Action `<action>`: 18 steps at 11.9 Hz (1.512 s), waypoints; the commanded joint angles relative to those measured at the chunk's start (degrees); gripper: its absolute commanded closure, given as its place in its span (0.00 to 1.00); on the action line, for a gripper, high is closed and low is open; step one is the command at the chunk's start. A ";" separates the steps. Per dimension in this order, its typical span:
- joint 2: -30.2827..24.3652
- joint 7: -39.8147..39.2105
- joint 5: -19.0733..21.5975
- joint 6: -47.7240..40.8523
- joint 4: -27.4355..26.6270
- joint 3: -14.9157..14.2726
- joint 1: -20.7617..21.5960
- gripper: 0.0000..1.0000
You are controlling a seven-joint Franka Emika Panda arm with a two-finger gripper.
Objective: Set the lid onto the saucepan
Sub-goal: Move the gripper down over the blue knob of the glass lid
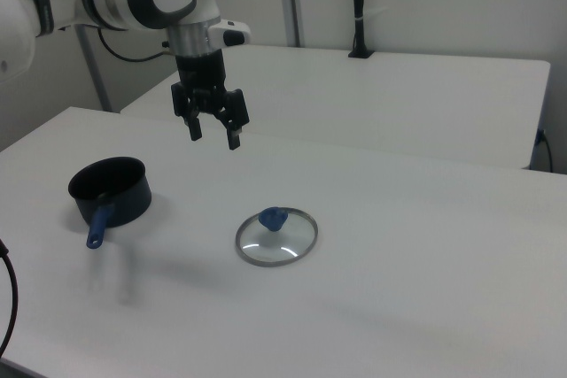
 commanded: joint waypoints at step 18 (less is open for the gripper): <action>11.14 -1.66 4.19 17.09 -2.45 -0.57 -2.91 0.00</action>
